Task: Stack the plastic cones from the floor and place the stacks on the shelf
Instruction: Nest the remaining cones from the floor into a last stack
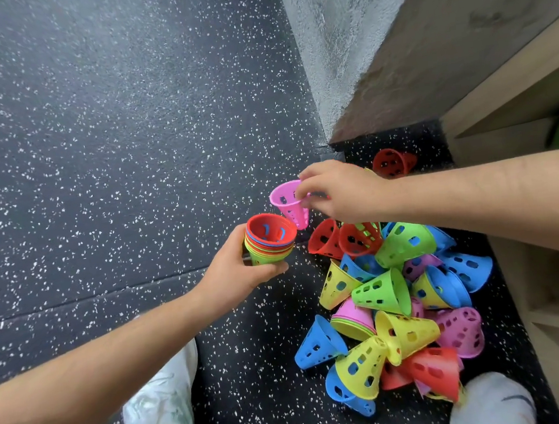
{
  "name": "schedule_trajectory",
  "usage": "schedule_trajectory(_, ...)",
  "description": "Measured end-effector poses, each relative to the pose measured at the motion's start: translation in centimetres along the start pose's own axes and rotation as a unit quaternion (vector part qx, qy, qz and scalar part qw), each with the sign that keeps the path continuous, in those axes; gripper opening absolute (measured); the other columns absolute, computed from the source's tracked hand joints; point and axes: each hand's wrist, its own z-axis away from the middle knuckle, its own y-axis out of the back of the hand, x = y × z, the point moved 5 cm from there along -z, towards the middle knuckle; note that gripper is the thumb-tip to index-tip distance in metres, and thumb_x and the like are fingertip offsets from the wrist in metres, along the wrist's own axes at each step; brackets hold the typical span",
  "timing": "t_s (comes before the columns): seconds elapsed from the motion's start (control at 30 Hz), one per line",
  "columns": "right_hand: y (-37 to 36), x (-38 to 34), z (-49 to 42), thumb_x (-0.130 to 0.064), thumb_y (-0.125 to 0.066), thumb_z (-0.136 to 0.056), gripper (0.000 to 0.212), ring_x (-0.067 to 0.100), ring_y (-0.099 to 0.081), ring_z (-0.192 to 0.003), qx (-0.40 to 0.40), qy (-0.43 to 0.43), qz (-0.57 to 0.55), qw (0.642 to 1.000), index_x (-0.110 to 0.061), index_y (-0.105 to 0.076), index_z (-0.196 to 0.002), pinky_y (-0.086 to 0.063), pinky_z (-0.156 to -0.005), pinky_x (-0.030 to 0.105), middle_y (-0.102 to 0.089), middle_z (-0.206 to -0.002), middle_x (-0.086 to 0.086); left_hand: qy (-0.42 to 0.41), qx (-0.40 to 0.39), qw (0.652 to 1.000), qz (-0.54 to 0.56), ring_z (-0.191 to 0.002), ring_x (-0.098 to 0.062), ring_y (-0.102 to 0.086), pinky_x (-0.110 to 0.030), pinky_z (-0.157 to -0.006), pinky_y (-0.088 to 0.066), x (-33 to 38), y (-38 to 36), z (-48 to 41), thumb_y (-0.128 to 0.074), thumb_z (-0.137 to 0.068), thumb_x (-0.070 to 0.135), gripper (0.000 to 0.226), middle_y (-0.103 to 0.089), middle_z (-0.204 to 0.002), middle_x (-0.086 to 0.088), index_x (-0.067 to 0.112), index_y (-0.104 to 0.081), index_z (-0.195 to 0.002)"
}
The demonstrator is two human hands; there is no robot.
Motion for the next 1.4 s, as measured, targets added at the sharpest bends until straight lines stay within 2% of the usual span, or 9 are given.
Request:
schedule_trajectory(0.17, 3.9, -0.7, 0.8, -0.022, -0.067, -0.096, 0.015, 0.024, -0.06, -0.107, 0.149, 0.023, -0.078, 0.986, -0.014, -0.073, -0.106, -0.046, -0.095, 0.039, -0.068, -0.115, 0.007, 0.002, -0.004, 1.0, -0.002, -0.099, -0.007, -0.072, -0.034, -0.089, -0.059, 0.0, -0.4, -0.4, -0.095, -0.073, 0.02, 0.063, -0.074, -0.104, 0.016, 0.036, -0.059, -0.122)
schedule_trajectory(0.33, 5.1, -2.2, 2.2, -0.021, -0.065, -0.096, 0.019, 0.022, -0.062, -0.113, 0.227, 0.076, -0.099, 0.966, -0.012, -0.074, -0.111, -0.046, -0.1, 0.033, -0.069, -0.118, 0.008, -0.013, -0.008, 1.0, 0.006, -0.096, -0.014, -0.073, -0.04, -0.088, -0.06, 1.2, -0.6, -1.4, -0.095, -0.068, 0.028, 0.066, -0.076, -0.105, 0.007, 0.035, -0.059, -0.123)
schedule_trajectory(0.47, 3.7, -2.4, 2.8, -0.027, -0.065, -0.096, 0.022, 0.024, -0.062, -0.116, 0.192, 0.091, -0.078, 0.974, -0.018, -0.074, -0.113, -0.048, -0.1, 0.041, -0.069, -0.119, 0.006, -0.03, 0.002, 1.0, 0.009, -0.103, -0.019, -0.073, -0.043, -0.091, -0.06, 2.6, -0.5, -2.5, -0.093, -0.063, 0.038, 0.07, -0.075, -0.109, 0.005, 0.034, -0.058, -0.123)
schedule_trajectory(0.57, 2.8, -2.6, 3.3, -0.034, -0.063, -0.095, 0.026, 0.02, -0.063, -0.111, 0.144, 0.1, -0.066, 0.982, -0.021, -0.073, -0.115, -0.048, -0.098, 0.04, -0.07, -0.119, -0.001, -0.039, 0.01, 0.999, 0.024, -0.102, -0.017, -0.072, -0.035, -0.086, -0.062, 3.4, -0.5, -2.9, -0.093, -0.073, 0.021, 0.062, -0.074, -0.108, 0.004, 0.029, -0.058, -0.123)
schedule_trajectory(0.7, 2.2, -0.7, 3.6, -0.052, -0.052, -0.096, 0.04, 0.003, -0.058, -0.118, 0.02, 0.002, -0.114, 0.993, -0.036, -0.054, -0.132, -0.047, -0.102, 0.036, -0.065, -0.126, -0.015, -0.046, 0.007, 0.999, 0.016, -0.096, -0.005, -0.07, -0.026, -0.084, -0.058, 4.5, -1.2, -3.2, -0.09, -0.079, 0.014, 0.059, -0.073, -0.106, 0.009, 0.034, -0.055, -0.123)
schedule_trajectory(0.9, 3.9, 4.5, 3.1, -0.036, -0.059, -0.094, 0.036, 0.023, -0.055, -0.116, 0.103, -0.105, -0.009, 0.989, -0.02, -0.06, -0.126, -0.044, -0.101, 0.041, -0.068, -0.118, -0.001, -0.038, -0.012, 0.999, -0.004, -0.092, 0.0, -0.069, -0.027, -0.086, -0.058, 4.7, -2.2, -2.9, -0.091, -0.078, 0.02, 0.064, -0.073, -0.103, 0.012, 0.024, -0.055, -0.131)
schedule_trajectory(1.1, 2.9, 7.8, 2.5, -0.061, -0.061, -0.087, 0.057, 0.032, -0.047, -0.124, 0.018, -0.208, 0.131, 0.969, -0.025, -0.059, -0.131, -0.036, -0.103, 0.045, -0.064, -0.124, 0.005, -0.023, -0.024, 0.999, 0.005, -0.095, -0.007, -0.07, -0.035, -0.087, -0.061, 4.6, -2.2, -3.0, -0.091, -0.078, 0.019, 0.064, -0.073, -0.108, 0.004, 0.024, -0.055, -0.131)
schedule_trajectory(1.27, 2.0, 7.8, 2.2, -0.061, -0.053, -0.093, 0.044, 0.032, -0.047, -0.122, -0.006, -0.19, 0.177, 0.966, -0.031, -0.062, -0.124, -0.032, -0.1, 0.044, -0.065, -0.121, 0.003, -0.027, -0.019, 0.999, -0.003, -0.089, 0.004, -0.068, -0.02, -0.079, -0.058, 4.8, -1.9, -3.1, -0.09, -0.079, 0.019, 0.063, -0.071, -0.109, 0.006, 0.026, -0.054, -0.13)
schedule_trajectory(1.4, 1.9, 7.2, 2.0, -0.047, -0.046, -0.101, 0.03, 0.033, -0.048, -0.119, -0.002, -0.172, 0.167, 0.971, -0.03, -0.063, -0.119, -0.032, -0.098, 0.043, -0.067, -0.117, 0.004, -0.019, -0.017, 1.0, 0.005, -0.092, -0.001, -0.069, -0.024, -0.081, -0.06, 4.3, -1.7, -3.2, -0.091, -0.078, 0.021, 0.065, -0.073, -0.11, 0.005, 0.027, -0.054, -0.131)
